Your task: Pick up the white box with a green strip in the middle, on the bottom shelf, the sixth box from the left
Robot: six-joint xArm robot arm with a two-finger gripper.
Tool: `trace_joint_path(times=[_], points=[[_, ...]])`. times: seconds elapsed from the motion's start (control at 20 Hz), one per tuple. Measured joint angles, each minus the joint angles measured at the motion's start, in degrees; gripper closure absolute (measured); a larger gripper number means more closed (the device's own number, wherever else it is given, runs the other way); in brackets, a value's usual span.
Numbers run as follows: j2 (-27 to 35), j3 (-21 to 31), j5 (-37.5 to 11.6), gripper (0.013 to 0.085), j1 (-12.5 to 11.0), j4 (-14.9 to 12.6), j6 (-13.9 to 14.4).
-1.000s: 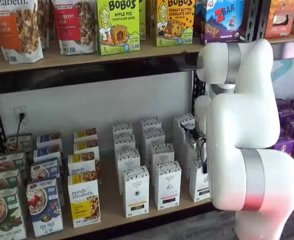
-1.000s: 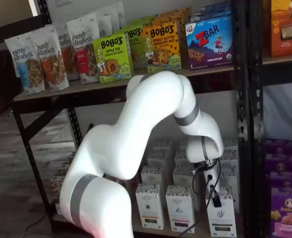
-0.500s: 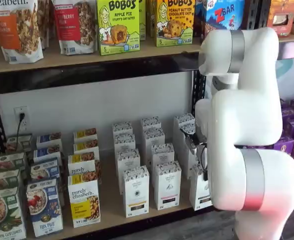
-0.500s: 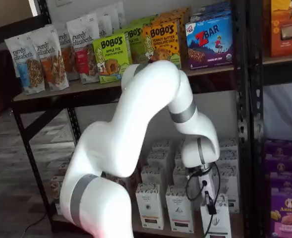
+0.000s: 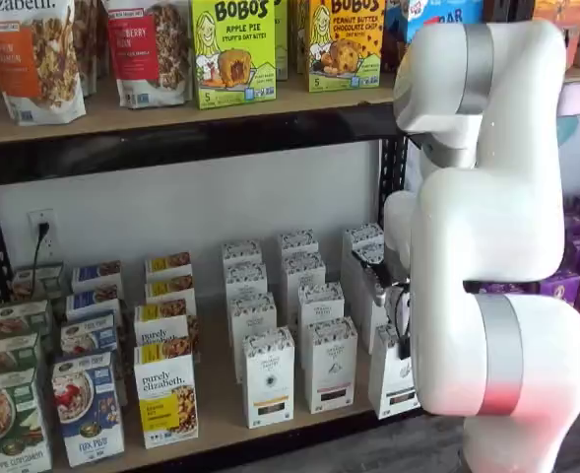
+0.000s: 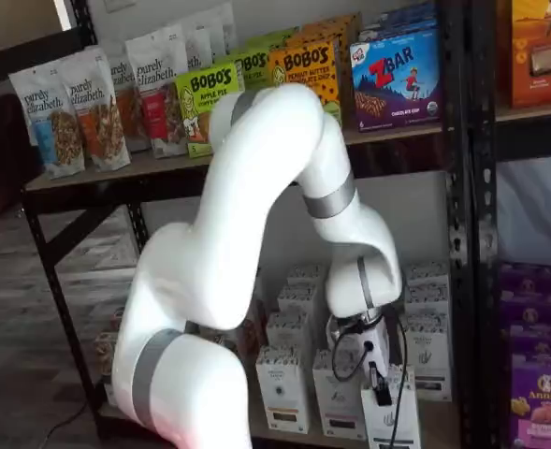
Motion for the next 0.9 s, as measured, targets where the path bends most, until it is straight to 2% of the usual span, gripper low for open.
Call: trace_joint_path(times=[0.1,0.25,0.3,0.5,0.6,0.9], points=[[-3.0,3.5,-0.7,0.0490,-0.3,-3.9,3.6],[-7.8,8.5,-0.7,0.0490,-0.5,-7.4,6.8],[-9.6,10.4,-0.8,0.0490,-0.6,-7.8,7.1],[-17.0,17.3,-0.5,0.0490,-0.9,-6.7,5.6],[-20.8,20.6,0.2,0.0490,-0.6,-3.4,2.6],[-29.9,27.4,2.6,0.0490,0.1,1.4,-1.4]])
